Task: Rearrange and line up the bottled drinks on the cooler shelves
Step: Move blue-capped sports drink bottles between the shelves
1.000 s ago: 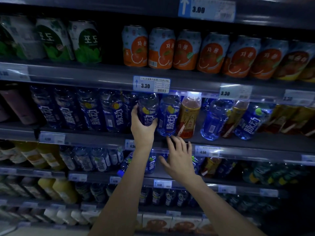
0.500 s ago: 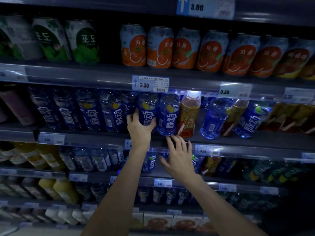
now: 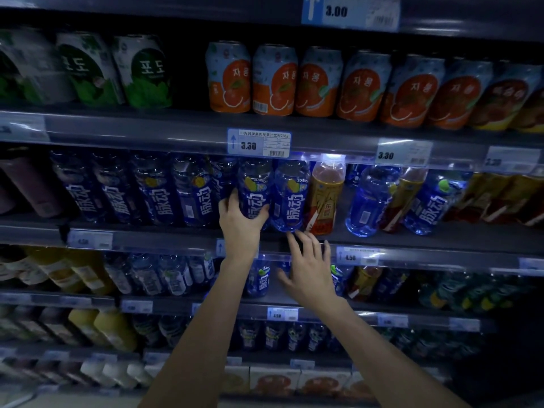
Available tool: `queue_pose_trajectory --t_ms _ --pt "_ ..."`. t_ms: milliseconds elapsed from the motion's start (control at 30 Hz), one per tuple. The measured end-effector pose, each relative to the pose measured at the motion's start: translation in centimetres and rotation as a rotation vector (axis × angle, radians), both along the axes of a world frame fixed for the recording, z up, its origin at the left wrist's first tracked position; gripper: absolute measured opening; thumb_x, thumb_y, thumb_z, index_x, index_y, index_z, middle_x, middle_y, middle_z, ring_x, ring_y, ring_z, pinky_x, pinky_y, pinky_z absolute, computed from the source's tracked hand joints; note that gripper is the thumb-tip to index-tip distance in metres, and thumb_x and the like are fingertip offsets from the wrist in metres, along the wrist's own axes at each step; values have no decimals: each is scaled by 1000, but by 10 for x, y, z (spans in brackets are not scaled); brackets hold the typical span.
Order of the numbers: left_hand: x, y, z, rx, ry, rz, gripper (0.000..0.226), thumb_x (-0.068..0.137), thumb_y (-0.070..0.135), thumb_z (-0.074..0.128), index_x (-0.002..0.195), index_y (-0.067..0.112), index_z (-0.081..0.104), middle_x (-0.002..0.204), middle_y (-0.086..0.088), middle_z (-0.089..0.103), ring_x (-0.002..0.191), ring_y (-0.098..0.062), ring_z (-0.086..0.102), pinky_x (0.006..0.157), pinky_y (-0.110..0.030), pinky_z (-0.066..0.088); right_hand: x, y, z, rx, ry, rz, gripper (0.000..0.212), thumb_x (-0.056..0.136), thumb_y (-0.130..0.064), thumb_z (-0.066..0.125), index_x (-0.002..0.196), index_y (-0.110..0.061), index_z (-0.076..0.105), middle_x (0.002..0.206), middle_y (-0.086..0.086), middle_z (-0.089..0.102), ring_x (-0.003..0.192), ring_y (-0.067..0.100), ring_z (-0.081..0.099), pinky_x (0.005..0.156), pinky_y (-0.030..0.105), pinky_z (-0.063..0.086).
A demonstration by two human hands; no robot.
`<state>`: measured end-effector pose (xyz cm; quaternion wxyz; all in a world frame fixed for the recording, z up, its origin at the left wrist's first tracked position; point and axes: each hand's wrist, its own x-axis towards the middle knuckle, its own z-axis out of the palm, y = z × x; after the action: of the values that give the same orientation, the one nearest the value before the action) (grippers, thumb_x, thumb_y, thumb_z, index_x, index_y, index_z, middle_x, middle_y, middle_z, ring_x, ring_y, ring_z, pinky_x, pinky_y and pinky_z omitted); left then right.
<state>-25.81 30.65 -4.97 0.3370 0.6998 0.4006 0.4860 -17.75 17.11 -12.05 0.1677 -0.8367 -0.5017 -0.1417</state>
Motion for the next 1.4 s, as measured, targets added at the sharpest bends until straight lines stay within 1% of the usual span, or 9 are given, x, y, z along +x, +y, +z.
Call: queue_pose_trajectory --t_ms 167,467,633,667,767,833,1033,1267,1400 --pt "-2 -1 -3 -46 -4 -38 75 79 30 77 142 11 41 130 -11 44 117 -23 49 94 -22 35 0 0 1 -2 8 0 84 78 -53 63 147 -18 30 145 4 38 139 25 25 113 60 20" --pt "-34 -8 -27 -63 58 -91 79 80 41 74 145 24 32 142 -2 38 128 -18 41 102 -33 39 -2 0 4 -24 24 6 81 81 -52 59 149 -18 29 147 5 35 141 25 20 114 60 17" --pt "-63 -21 -43 -76 48 -110 73 81 47 71 142 33 33 143 8 34 109 13 38 83 -5 34 -2 -1 6 -38 38 19 79 84 -53 53 150 -17 28 150 5 33 143 26 19 114 60 15" --pt "-68 -23 -47 -84 45 -112 72 82 48 70 141 34 33 142 9 33 110 12 38 83 -5 34 -2 -1 6 -44 44 18 79 84 -54 52 150 -17 28 150 6 33 143 26 18 114 60 15" --pt "-87 -30 -63 -101 54 -88 70 82 51 69 140 30 36 139 6 36 121 -7 42 94 -25 39 -5 -2 5 -57 45 11 80 86 -58 50 151 -17 26 154 7 27 146 26 14 116 56 11" --pt "-99 -33 -77 -120 78 -68 68 82 49 69 139 29 38 137 5 39 119 -9 43 96 -31 41 -13 -5 2 -33 51 19 79 87 -58 51 150 -15 29 156 11 23 147 29 12 116 55 12" --pt "-126 -40 -120 -252 173 -14 72 82 46 71 142 31 36 145 2 34 127 -17 39 99 -40 42 -58 -13 -26 101 100 133 69 90 -53 48 144 -12 37 150 12 33 141 31 26 118 49 19" --pt "-133 -40 -165 -244 249 -1 70 81 39 74 139 21 40 136 -3 41 118 -19 47 88 -28 40 -77 -12 -89 -146 210 123 70 93 -54 46 149 -13 31 152 8 31 143 27 23 118 46 15" --pt "-125 -29 -194 -306 314 11 68 82 44 71 138 22 40 135 -4 41 117 -24 47 90 -40 45 -76 -8 -129 -235 272 52 71 92 -54 48 148 -14 30 152 9 31 143 26 23 118 47 16"
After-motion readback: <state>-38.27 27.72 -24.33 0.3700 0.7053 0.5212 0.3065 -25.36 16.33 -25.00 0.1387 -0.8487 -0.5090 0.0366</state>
